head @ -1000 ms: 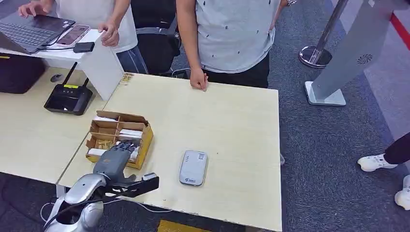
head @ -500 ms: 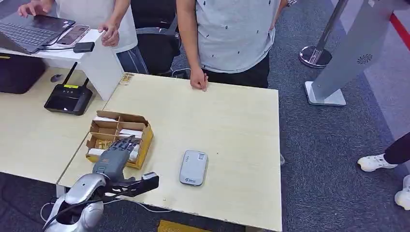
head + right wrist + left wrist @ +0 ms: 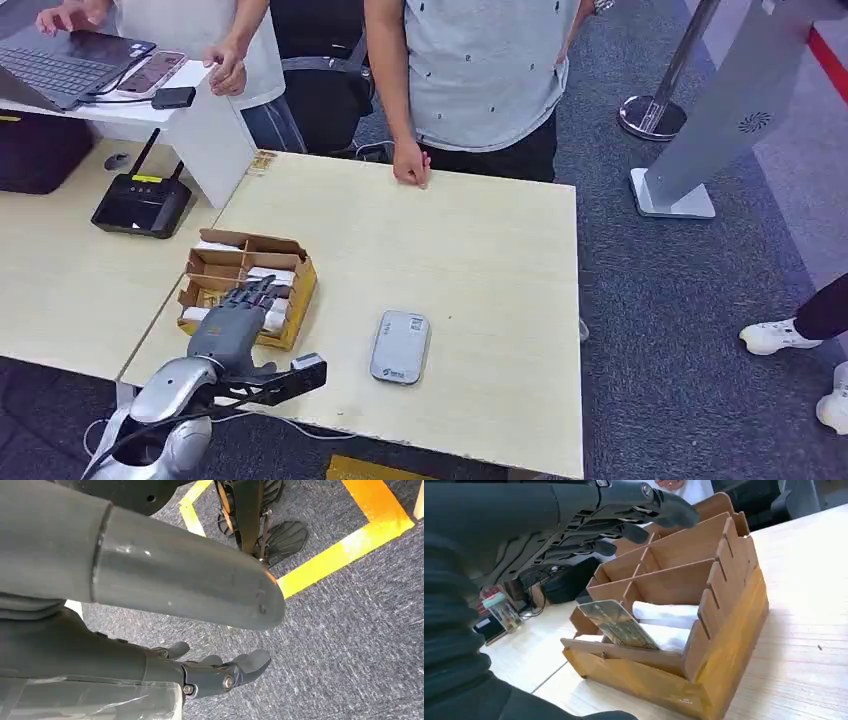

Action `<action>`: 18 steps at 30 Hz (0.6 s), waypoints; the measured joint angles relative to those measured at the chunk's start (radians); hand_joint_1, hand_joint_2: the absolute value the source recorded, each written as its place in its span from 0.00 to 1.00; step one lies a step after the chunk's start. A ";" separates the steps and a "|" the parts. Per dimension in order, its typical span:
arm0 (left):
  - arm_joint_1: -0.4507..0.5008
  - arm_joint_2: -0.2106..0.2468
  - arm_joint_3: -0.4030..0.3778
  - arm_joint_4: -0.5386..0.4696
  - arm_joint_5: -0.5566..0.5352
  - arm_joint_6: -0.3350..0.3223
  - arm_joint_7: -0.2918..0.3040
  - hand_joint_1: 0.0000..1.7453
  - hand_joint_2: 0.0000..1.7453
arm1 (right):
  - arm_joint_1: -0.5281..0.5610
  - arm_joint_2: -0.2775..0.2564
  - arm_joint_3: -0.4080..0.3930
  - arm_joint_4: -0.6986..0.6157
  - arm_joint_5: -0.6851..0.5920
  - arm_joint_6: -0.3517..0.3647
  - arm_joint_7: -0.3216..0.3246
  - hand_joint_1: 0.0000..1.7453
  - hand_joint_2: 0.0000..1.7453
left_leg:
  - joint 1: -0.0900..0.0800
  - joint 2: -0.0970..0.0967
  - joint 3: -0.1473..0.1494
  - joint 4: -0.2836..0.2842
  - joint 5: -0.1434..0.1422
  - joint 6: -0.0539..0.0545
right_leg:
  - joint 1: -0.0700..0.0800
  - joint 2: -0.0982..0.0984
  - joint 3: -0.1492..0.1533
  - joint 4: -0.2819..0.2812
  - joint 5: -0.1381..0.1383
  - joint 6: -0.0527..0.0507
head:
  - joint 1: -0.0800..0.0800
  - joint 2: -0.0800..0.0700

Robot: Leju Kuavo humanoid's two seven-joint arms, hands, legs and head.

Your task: Pass the card to the sensor for recognition and then transmit it.

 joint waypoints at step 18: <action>0.010 -0.027 0.111 -0.011 -0.150 -0.013 0.027 0.00 1.00 | 0.000 0.000 0.000 0.000 0.010 -0.001 0.000 0.00 0.00 | 0.000 0.000 0.000 0.000 0.000 0.000 | 0.000 0.000 0.000 0.000 0.000 0.000 | 0.000 0.000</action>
